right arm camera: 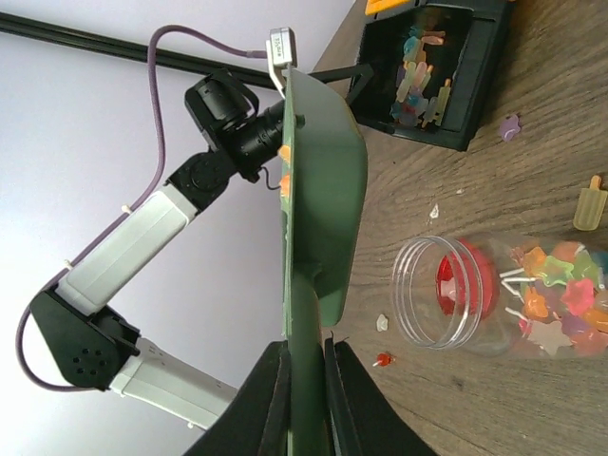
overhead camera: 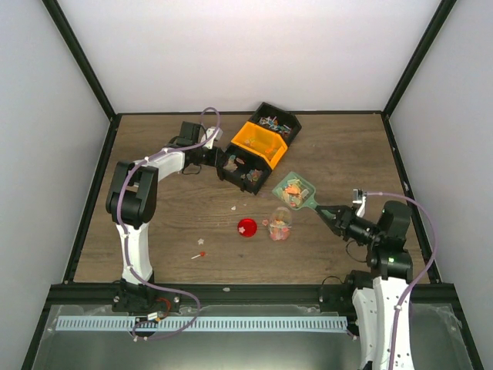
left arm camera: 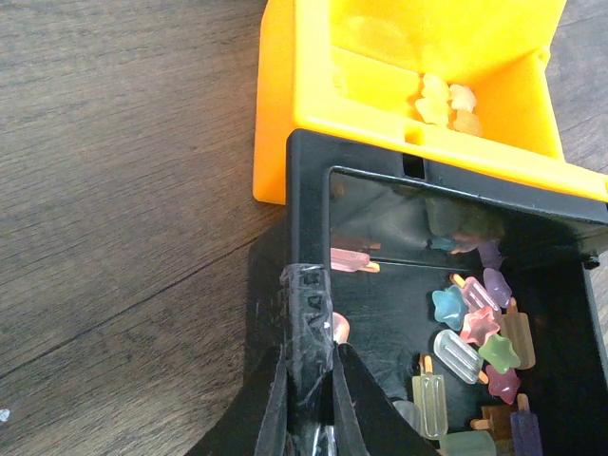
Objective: Pack the candies
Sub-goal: Place the fake candies in the packing bottle.
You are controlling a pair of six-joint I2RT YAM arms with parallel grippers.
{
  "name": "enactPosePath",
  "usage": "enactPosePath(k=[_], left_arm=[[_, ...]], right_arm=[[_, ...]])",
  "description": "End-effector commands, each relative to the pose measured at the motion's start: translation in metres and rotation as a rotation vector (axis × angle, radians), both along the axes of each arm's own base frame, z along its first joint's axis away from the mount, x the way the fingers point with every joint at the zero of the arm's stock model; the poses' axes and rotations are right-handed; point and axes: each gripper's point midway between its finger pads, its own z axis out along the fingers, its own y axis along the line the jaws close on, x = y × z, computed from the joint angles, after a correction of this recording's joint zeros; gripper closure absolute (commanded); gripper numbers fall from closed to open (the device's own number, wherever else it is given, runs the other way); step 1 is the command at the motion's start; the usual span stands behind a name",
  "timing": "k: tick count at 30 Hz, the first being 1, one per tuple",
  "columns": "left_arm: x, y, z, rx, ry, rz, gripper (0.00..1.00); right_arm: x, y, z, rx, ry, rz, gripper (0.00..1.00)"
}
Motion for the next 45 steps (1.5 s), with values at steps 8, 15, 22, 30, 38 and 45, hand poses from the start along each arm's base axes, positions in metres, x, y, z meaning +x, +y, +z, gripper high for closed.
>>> enactPosePath(k=[8,15,22,30,38,45], left_arm=[[-0.004,-0.002,-0.008,-0.025,0.02,0.003,0.96],[-0.006,-0.002,-0.009,-0.034,0.024,0.004,0.96],[-0.008,-0.005,-0.006,-0.05,0.025,-0.001,0.96],[-0.009,-0.005,-0.005,-0.055,0.027,0.0,0.96],[-0.01,-0.004,-0.01,-0.047,0.034,0.004,0.96],[-0.01,-0.007,-0.008,-0.06,0.036,-0.004,0.96]], right_arm=[[-0.018,-0.003,0.02,-0.071,-0.037,-0.041,0.99],[-0.034,-0.001,0.021,-0.07,-0.022,-0.057,0.99],[-0.051,0.0,0.021,-0.093,-0.008,-0.071,0.99],[-0.068,-0.002,0.02,-0.121,0.022,-0.114,0.99],[-0.074,-0.001,0.01,-0.096,0.046,-0.128,0.99],[-0.073,-0.014,0.013,-0.198,0.04,-0.195,0.99]])
